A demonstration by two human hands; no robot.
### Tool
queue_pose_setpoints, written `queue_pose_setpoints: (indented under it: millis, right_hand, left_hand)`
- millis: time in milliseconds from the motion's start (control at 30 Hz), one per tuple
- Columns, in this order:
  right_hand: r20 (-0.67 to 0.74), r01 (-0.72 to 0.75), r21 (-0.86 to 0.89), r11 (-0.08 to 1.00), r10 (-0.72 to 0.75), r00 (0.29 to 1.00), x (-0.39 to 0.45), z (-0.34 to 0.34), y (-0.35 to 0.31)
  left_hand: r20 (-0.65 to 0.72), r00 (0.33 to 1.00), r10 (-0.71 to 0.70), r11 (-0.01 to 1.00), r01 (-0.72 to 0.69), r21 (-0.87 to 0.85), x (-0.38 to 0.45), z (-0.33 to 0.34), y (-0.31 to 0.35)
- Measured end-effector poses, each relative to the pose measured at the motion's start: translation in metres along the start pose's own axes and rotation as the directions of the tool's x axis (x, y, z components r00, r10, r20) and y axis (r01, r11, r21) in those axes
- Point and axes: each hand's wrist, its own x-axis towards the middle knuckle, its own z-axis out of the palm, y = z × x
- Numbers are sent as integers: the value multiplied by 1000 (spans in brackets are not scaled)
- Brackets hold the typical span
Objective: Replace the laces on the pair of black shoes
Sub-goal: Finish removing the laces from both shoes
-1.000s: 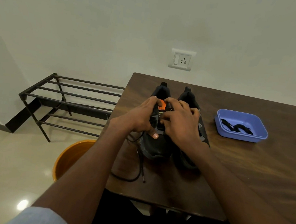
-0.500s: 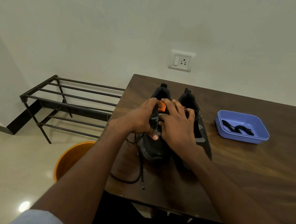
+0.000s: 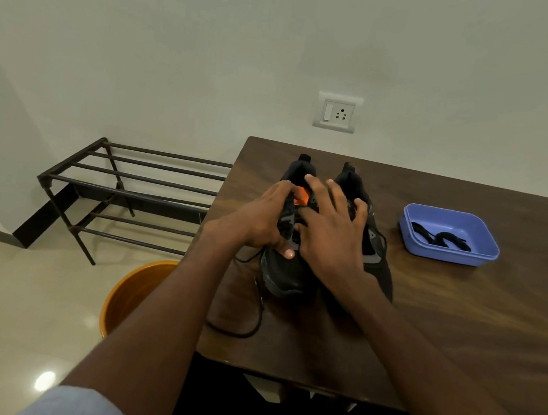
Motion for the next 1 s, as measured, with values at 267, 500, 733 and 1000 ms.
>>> queue_pose_setpoints:
  millis: [267,500,733,1000]
  right_hand:
    - [-228,-507,480,716,660,716,4,-32,27]
    - [-39,-61,-25,998,60,997,4,-15,16]
    - [19,15,32,999,-16,1000,8,-6,15]
    - [-95,-536,453,712,637,765,2,-43,26]
  left_hand:
    - [9,1000,-13,1000,14,-24,1,0,-1]
    - [7,1000,-6,1000,6,-10,0,0,1]
    - [8,1000,-17,1000,16,6,-1,-2,5]
    - [16,999,-52,998,51,28,-1,-3,5]
